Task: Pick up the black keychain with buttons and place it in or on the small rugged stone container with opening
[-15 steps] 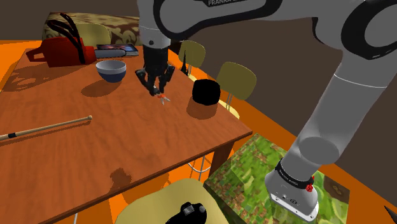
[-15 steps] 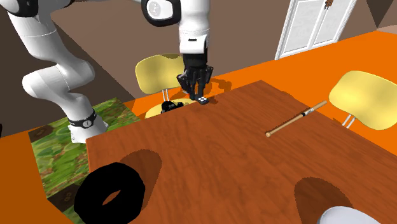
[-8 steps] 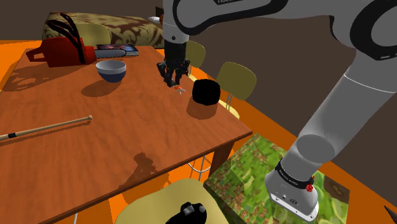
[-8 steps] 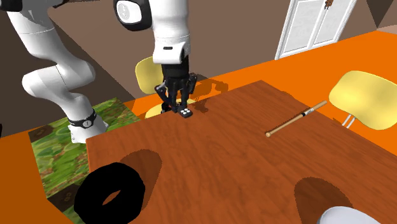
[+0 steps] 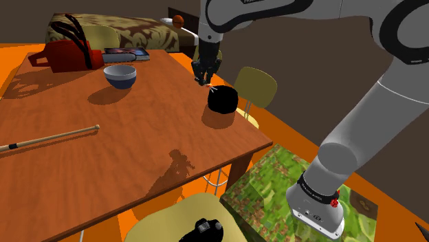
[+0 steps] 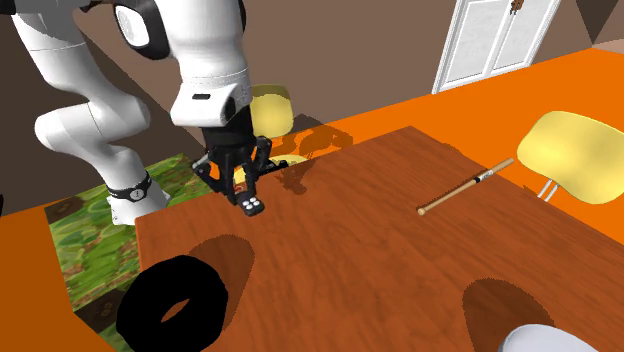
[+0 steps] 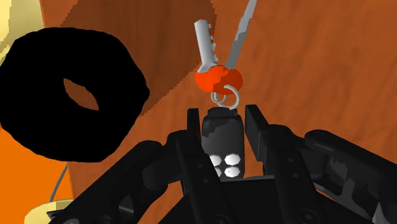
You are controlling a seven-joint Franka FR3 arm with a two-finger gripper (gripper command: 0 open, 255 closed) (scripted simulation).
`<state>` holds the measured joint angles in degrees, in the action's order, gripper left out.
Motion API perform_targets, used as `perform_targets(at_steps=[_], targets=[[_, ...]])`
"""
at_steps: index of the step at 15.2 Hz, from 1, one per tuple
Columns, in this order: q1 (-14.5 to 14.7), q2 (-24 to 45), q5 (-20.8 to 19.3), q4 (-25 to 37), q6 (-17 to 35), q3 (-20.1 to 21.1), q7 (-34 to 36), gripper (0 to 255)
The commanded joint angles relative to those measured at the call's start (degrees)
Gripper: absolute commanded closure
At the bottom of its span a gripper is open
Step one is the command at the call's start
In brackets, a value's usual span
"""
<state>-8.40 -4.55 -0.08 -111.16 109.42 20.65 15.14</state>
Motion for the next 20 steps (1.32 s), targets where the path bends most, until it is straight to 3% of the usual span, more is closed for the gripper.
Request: perform_targets(at_steps=[1,13,20], targets=[[-1.35,0.48,-0.15,0.68,-0.18,-1.57,-2.98,255],[-8.63,4.48,-0.75,5.75,-1.15,-9.62,-18.13,255],[-8.61,5.16,-0.93,1.15,4.12,-9.6,-17.96,255]])
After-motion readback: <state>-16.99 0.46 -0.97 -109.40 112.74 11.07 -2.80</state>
